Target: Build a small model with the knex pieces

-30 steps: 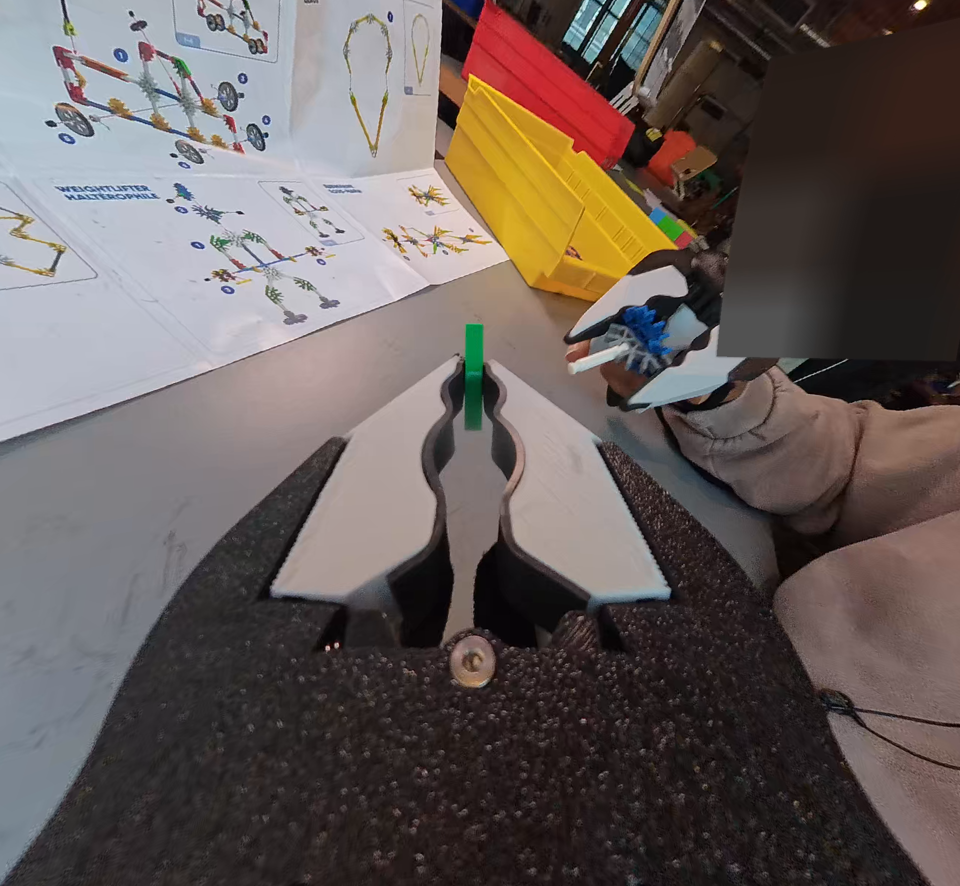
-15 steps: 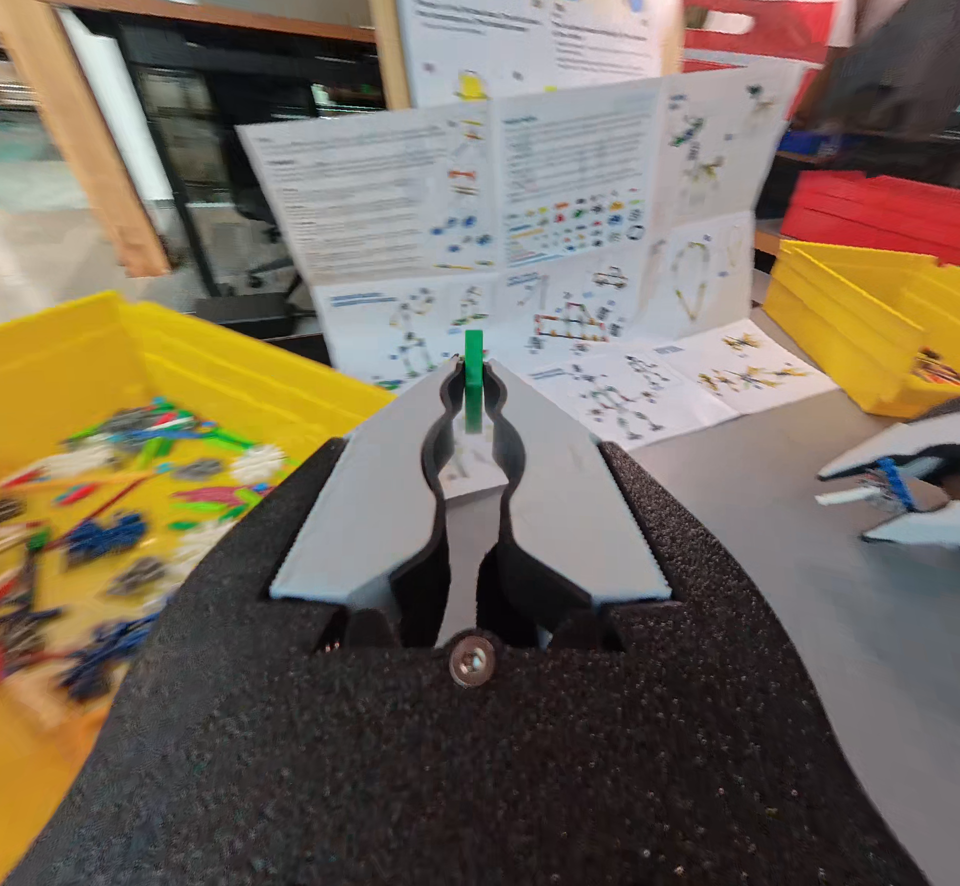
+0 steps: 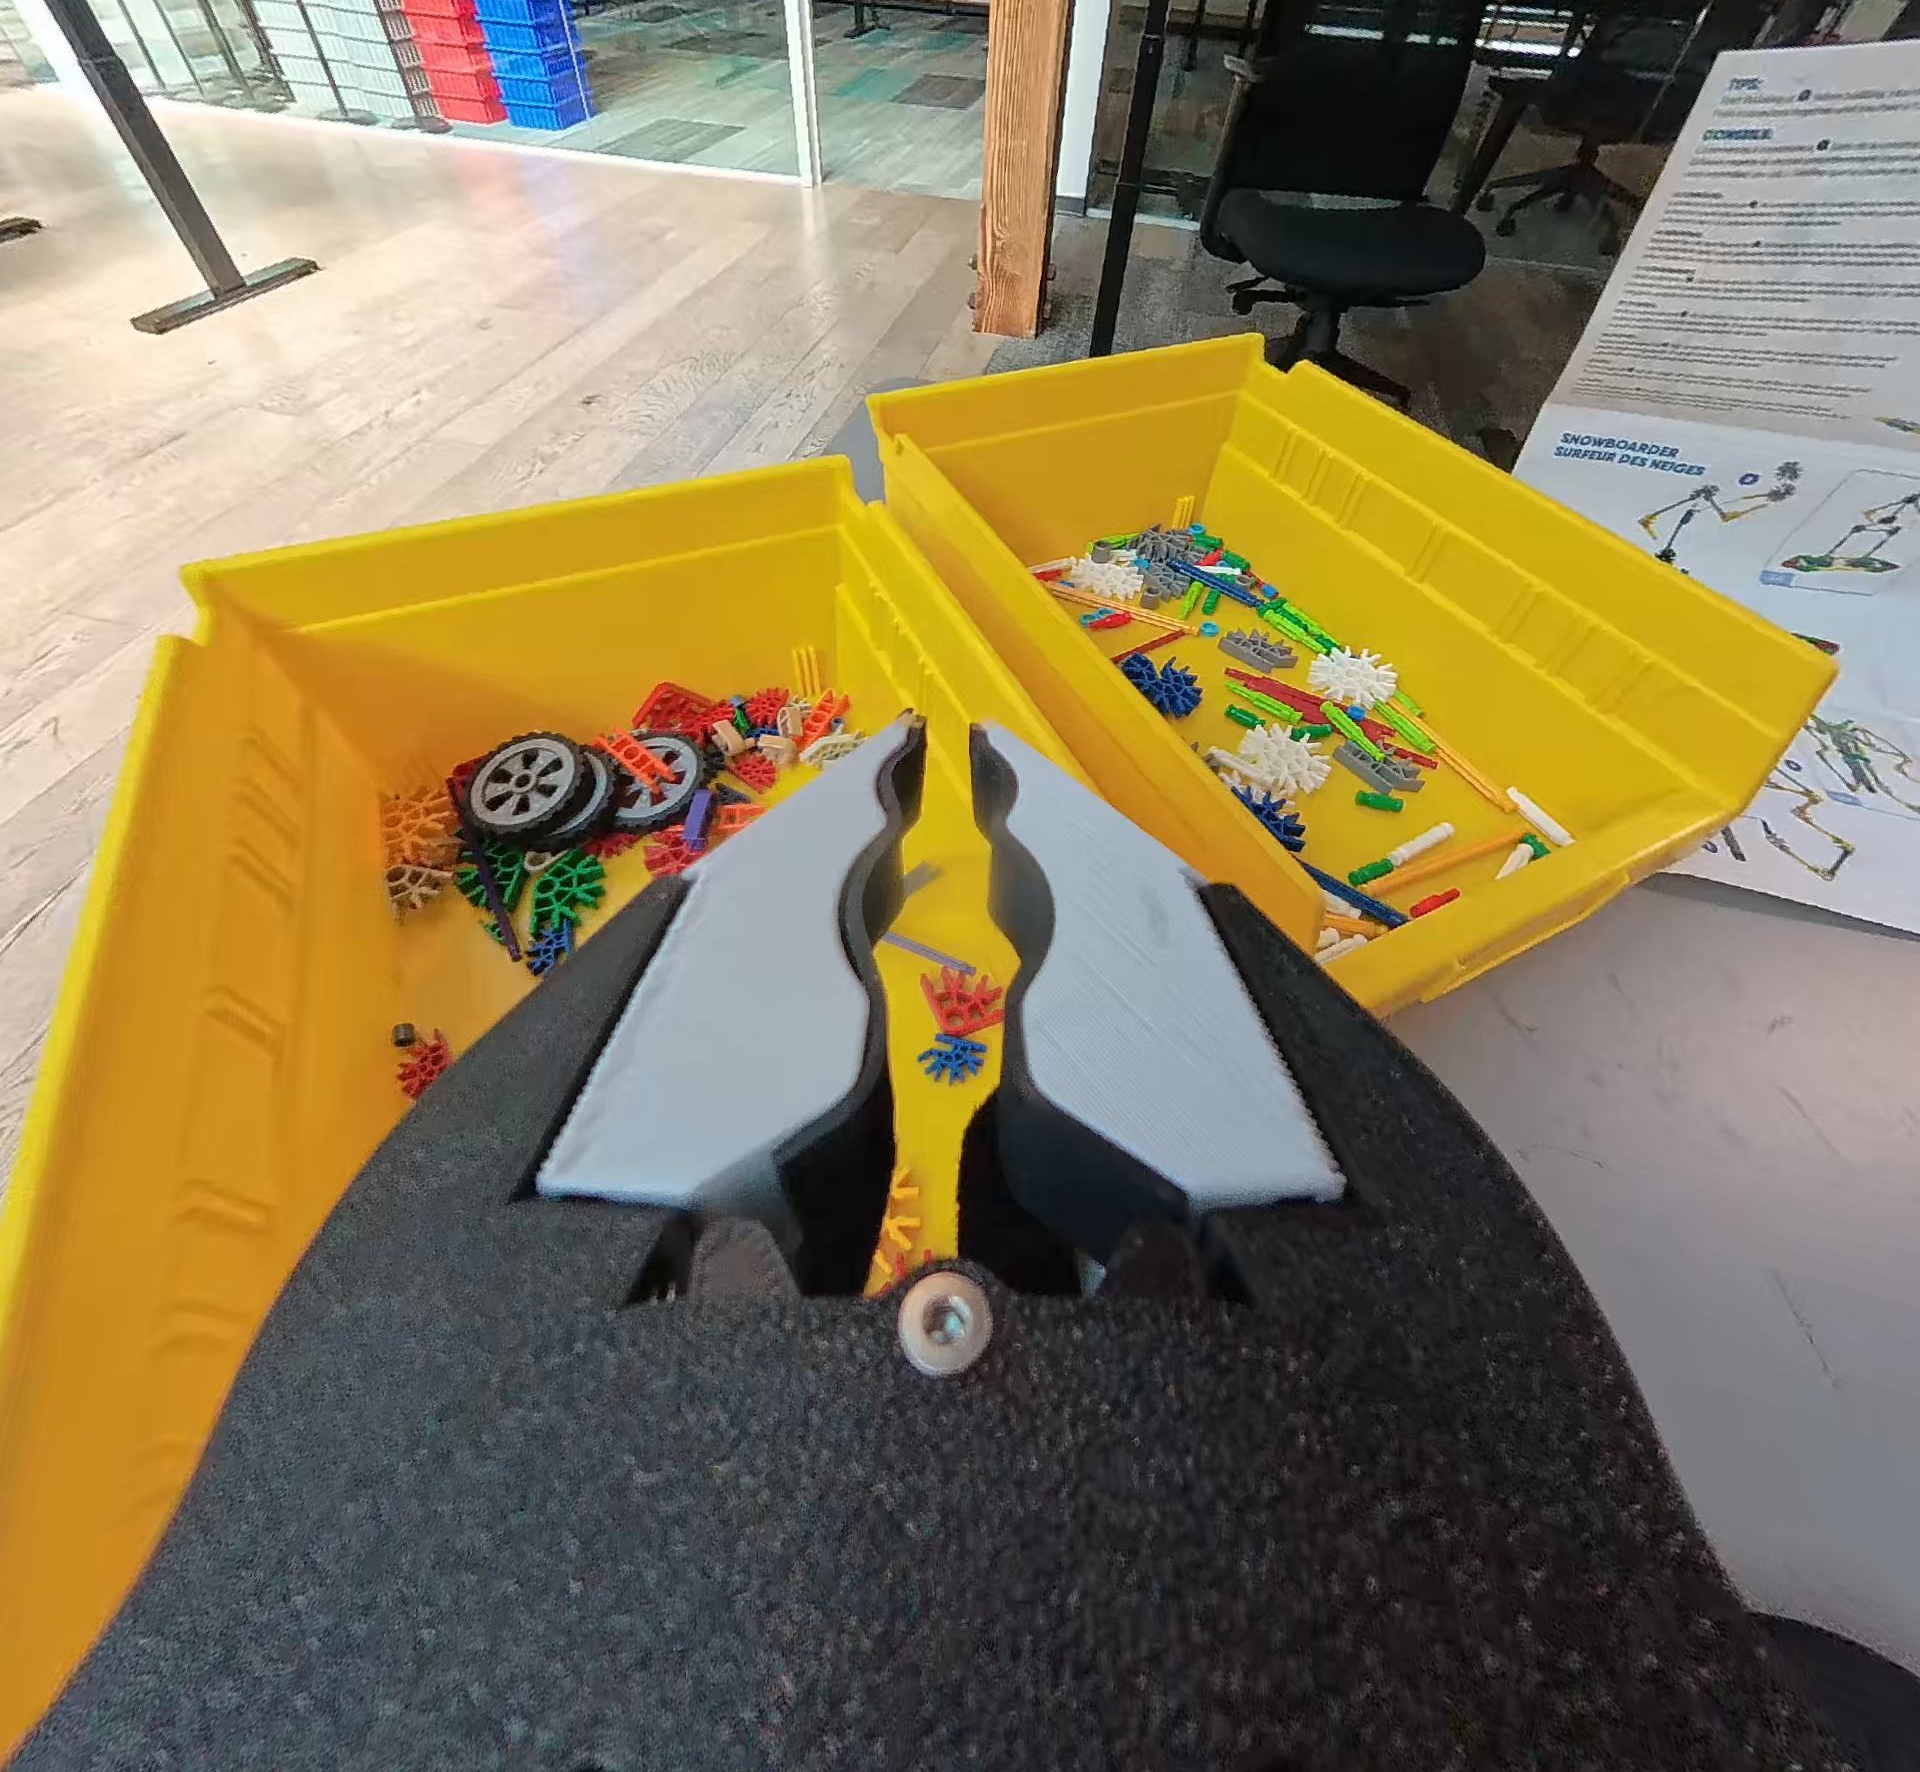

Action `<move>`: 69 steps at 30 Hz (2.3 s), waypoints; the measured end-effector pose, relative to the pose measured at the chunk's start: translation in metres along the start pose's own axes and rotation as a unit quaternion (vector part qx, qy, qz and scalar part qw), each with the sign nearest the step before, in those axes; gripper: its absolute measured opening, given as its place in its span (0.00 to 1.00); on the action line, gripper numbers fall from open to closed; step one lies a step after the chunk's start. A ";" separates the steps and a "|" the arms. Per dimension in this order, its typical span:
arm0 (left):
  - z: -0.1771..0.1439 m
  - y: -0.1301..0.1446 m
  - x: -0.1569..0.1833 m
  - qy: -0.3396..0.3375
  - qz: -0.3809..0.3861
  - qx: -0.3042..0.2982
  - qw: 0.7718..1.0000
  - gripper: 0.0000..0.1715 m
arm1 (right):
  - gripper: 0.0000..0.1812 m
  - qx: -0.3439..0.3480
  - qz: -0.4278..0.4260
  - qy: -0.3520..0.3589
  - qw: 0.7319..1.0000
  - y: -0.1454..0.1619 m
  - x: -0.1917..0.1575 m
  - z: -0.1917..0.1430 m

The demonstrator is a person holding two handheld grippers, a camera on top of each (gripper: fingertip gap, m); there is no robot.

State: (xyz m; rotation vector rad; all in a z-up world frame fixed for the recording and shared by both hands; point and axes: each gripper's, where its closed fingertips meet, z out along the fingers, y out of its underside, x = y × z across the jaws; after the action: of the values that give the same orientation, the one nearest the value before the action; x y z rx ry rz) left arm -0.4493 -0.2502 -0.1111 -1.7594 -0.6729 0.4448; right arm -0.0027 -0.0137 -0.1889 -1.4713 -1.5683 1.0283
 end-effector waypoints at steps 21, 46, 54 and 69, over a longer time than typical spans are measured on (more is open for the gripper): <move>0.124 -0.004 0.014 0.026 0.324 -0.260 0.909 0.09 | 0.22 0.001 0.014 -0.004 1.000 0.004 0.006 -0.001; 0.183 0.012 -0.003 0.162 0.462 -0.493 0.719 0.13 | 0.22 0.017 0.063 -0.016 0.998 0.002 0.019 -0.008; 0.179 0.020 0.023 0.220 0.387 -0.507 0.738 0.39 | 0.22 0.017 0.077 -0.019 0.997 0.003 0.022 -0.007; 0.214 0.054 -0.017 0.160 0.366 -0.625 0.670 0.32 | 0.22 0.017 0.102 -0.026 0.994 0.004 0.027 -0.007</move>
State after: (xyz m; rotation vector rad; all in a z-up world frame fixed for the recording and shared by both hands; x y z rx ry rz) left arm -0.5807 -0.1126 -0.2247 -3.3573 0.1852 0.1223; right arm 0.0037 0.0139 -0.1901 -1.6170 -1.4500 1.2129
